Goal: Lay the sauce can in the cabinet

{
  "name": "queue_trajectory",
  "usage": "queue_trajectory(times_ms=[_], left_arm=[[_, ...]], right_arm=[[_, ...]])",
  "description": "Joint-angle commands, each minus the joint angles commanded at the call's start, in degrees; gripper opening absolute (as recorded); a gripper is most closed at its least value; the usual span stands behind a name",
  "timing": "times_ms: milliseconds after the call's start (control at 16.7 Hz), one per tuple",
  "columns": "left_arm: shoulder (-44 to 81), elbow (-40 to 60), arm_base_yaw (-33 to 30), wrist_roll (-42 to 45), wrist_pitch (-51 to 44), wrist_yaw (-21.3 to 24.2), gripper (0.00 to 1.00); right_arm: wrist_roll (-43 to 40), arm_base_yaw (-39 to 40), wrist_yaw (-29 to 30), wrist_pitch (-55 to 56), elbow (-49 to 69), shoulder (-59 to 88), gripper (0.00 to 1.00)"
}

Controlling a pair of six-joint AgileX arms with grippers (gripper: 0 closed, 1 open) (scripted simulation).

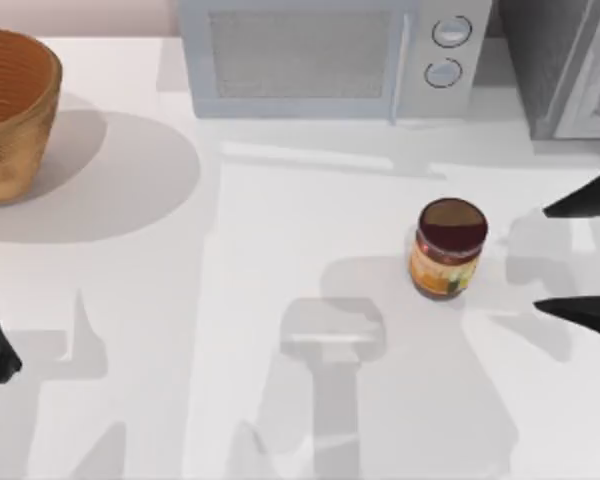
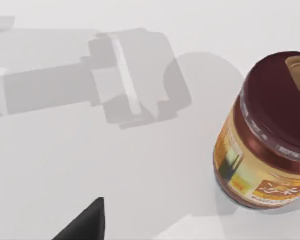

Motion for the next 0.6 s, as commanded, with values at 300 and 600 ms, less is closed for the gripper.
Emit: queue_trajectory(times_ms=[300, 600], left_arm=[[0.0, 0.0, 0.0, 0.0, 0.0, 0.0, 1.0], [0.0, 0.0, 0.0, 0.0, 0.0, 0.0, 1.0]], right_arm=[[-10.2, -0.16, -7.44, -4.51, 7.21, 13.0, 1.0], [-20.24, -0.38, -14.98, -8.97, 14.44, 25.88, 1.0]])
